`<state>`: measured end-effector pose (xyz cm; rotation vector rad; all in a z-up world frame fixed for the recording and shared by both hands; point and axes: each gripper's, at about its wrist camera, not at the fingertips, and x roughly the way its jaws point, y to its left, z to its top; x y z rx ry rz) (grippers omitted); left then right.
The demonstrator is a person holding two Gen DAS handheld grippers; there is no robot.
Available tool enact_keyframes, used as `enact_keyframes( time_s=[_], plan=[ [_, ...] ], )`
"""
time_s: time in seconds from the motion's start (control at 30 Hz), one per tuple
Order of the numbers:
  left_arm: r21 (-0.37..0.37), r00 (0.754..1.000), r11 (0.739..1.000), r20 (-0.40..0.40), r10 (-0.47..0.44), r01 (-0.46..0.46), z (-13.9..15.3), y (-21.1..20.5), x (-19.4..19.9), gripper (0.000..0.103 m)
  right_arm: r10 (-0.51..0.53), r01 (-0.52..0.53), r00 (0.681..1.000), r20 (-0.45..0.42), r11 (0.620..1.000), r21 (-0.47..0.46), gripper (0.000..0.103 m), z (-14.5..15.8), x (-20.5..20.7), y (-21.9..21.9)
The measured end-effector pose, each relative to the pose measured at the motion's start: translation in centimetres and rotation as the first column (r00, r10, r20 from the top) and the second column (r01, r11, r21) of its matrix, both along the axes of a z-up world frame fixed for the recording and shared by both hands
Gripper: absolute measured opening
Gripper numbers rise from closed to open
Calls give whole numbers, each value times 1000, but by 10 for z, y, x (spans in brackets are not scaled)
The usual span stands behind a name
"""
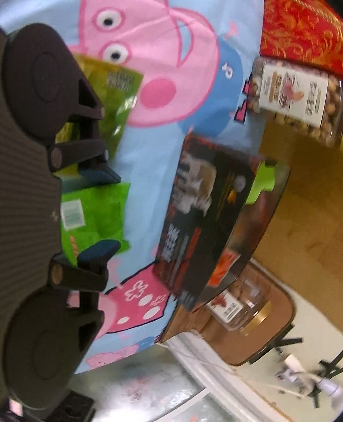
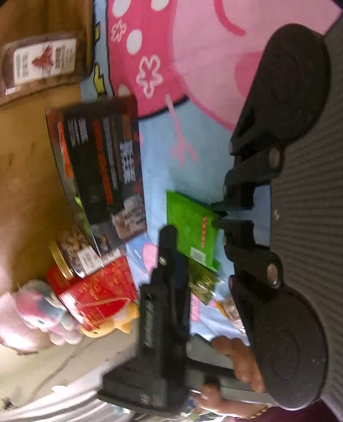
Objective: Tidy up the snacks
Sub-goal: 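Move the left gripper to the green snack bag and grasp it, then carry the green bag into the black tin box and release it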
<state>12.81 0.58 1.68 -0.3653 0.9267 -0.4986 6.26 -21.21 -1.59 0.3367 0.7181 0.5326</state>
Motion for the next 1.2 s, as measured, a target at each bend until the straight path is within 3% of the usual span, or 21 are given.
enact_keyframes(
  time_s=[0.17, 0.23, 0.3, 0.37, 0.47, 0.5, 0.53, 0.57, 0.6, 0.63, 0.73, 0.83, 0.93, 1.1, 1.2],
  plan=[
    [-14, 999, 999, -8, -51, 51, 1, -21, -3, 52, -32, 32, 1000, 1, 999, 25, 13, -2, -5, -34],
    [-18, 999, 999, -13, -42, 42, 1, -19, -4, 52, -20, 20, 999, 25, 1000, -4, 22, -1, -12, -37],
    [-37, 999, 999, -29, -22, 21, 1, -11, -7, 52, -6, 10, 998, 66, 999, -53, 49, 2, -17, -37],
    [-56, 999, 998, -41, -8, 6, 2, -3, -14, 52, 21, -8, 993, 116, 993, -118, 53, 6, -19, -31],
    [-78, 997, 996, -60, -49, 44, 0, -7, -23, 46, 101, -65, 983, 156, 974, -217, 54, 7, -16, -14],
    [-74, 995, 995, -72, -73, 67, -4, -13, -24, 37, 126, -86, 980, 153, 965, -246, 55, 3, -13, -5],
    [-57, 996, 996, -51, -73, 70, -4, -16, -27, 37, 137, -88, 975, 173, 961, -262, 53, 1, -13, 1],
    [-20, 997, 997, -30, -70, 69, -1, -19, -29, 37, 142, -84, 972, 189, 955, -284, 50, 0, -13, 7],
    [6, 998, 998, -16, -56, 56, 3, -19, -28, 37, 136, -67, 969, 205, 948, -311, 38, 1, -13, 12],
    [-9, 999, 999, -6, -49, 49, 9, -15, -27, 37, 129, -60, 971, 203, 947, -316, 32, 3, -10, 14],
    [-85, 998, 996, 56, -32, 37, 38, -1, -18, 37, 93, -39, 970, 223, 972, -232, 29, 20, -2, 4],
    [-97, 989, 995, 145, -24, 39, 71, 1, -1, 37, 71, -15, 949, 306, 983, -182, 28, 51, 7, 0],
    [-104, 983, 994, 183, -11, 31, 89, -6, 31, 37, 40, 28, 932, 361, 983, -180, 28, 74, 30, 5],
    [-78, 982, 997, 189, -9, 24, 86, -30, 82, 37, -16, 90, 934, 358, 977, -193, 28, 78, 78, 7],
    [-7, 987, 1000, 160, -3, 4, 70, -50, 99, 41, -24, 105, 941, 338, 969, -223, 28, 71, 98, 11]
  ],
)
